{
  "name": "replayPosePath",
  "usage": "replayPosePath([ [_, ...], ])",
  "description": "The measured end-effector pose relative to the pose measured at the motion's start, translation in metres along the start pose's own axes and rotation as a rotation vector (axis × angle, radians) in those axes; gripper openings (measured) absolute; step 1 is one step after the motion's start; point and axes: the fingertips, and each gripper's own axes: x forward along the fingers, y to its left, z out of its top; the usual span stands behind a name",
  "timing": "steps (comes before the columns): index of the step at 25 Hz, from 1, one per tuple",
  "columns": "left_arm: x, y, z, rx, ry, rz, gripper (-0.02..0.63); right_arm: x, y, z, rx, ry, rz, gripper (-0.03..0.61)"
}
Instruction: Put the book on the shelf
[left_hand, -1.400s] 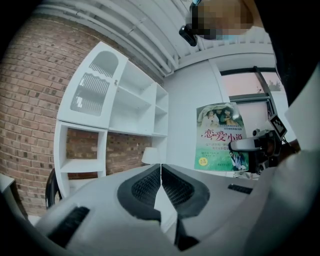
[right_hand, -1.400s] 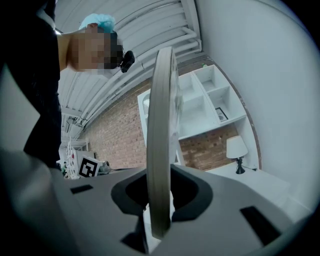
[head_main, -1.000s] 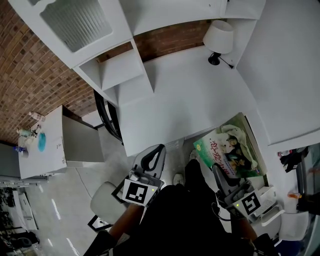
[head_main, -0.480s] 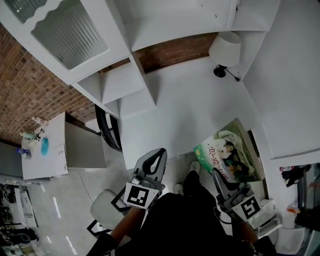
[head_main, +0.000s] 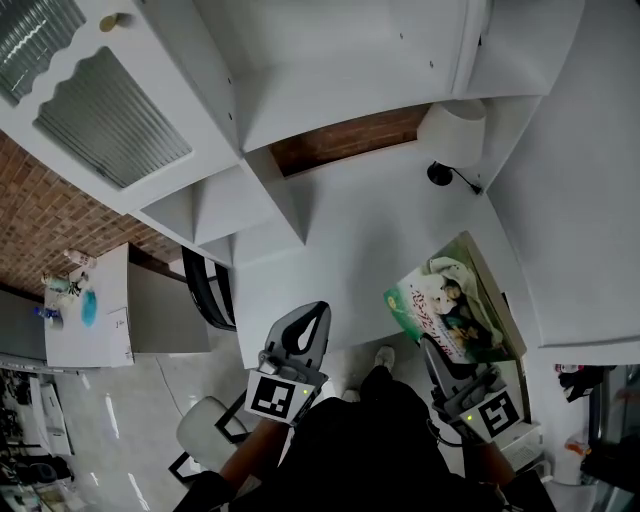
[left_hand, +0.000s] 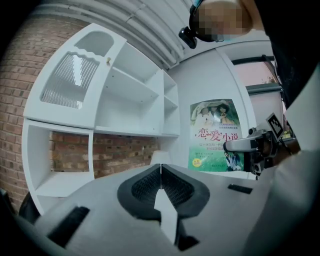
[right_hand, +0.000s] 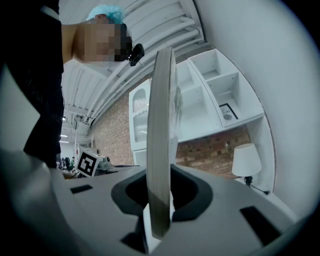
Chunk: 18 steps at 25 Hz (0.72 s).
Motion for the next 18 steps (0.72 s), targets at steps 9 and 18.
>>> replayPosePath([
  [9, 0.036, 0.017, 0.02, 0.016, -0.04, 0.034, 0.017, 0.048, -0.054, 0.033, -0.042, -0.004, 0.02, 0.078],
  [18, 0.06, 0.038, 0.039, 0.036, -0.065, -0.023, 0.017, 0.103, -0.09, 0.088, -0.104, -0.053, -0.028, 0.078],
])
